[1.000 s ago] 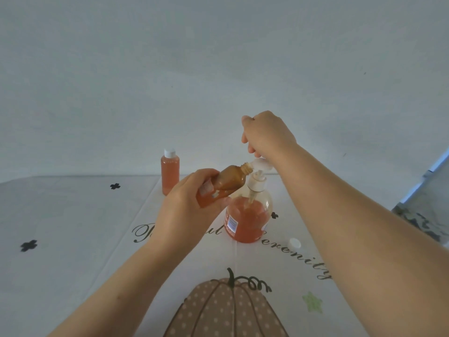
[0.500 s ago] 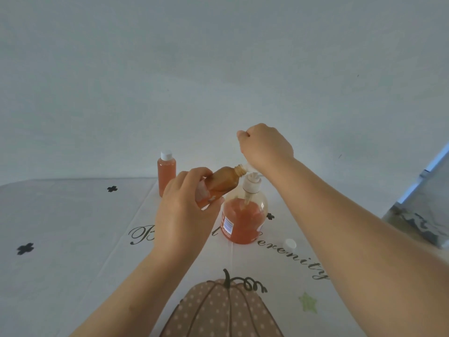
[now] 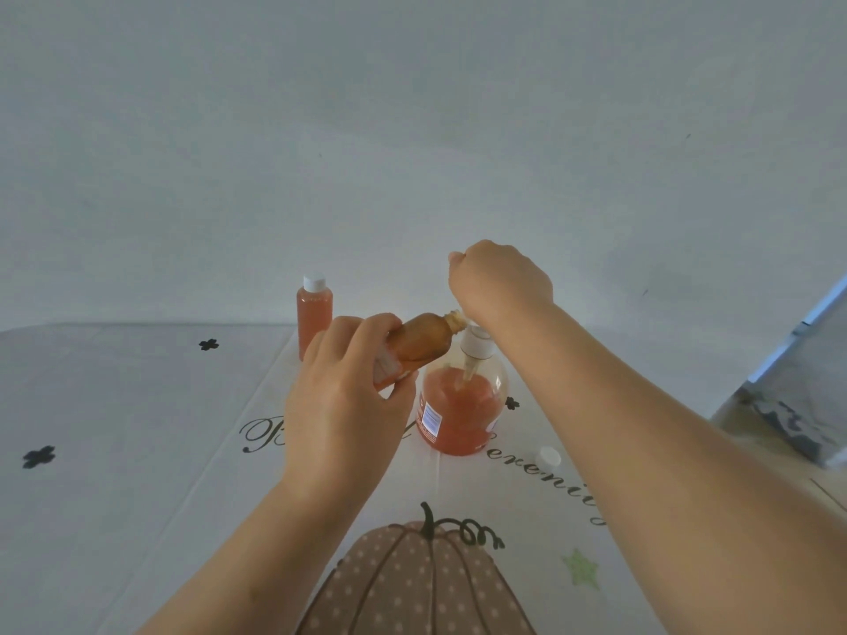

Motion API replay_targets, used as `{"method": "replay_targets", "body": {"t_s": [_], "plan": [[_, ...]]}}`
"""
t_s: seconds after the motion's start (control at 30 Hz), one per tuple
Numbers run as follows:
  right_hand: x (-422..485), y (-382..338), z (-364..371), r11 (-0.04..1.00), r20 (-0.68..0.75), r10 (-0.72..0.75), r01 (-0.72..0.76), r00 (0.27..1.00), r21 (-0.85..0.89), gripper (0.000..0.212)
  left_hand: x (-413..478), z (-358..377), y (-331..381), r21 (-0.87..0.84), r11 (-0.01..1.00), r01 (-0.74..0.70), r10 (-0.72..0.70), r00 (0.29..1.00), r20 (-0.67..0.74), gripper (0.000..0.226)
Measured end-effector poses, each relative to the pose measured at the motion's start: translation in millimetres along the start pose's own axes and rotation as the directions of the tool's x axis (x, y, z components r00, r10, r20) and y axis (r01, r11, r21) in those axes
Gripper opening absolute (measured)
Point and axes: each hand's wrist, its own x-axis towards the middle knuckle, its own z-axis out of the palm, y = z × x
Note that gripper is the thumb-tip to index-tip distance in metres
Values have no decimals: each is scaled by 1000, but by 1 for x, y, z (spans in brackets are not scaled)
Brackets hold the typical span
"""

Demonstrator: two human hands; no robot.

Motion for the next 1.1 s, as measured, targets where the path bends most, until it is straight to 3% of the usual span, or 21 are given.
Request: {"method": "replay_targets", "body": {"t_s": [0.47,0.97,1.1], "plan": [[3,-3,-12,998,27,-1,3,1000,-67,40,2,-2,-3,16,999,-51,52,998,-19,40],[5,-2,0,1000,36,9,-9,999,-10,32,2,-1,-7,-11,998,-66,66,998,9,41],[4,-3,-10,997,7,-49,50,999,-62,36,2,-2,-4,-25,997,-75,75,997,1,42]]}}
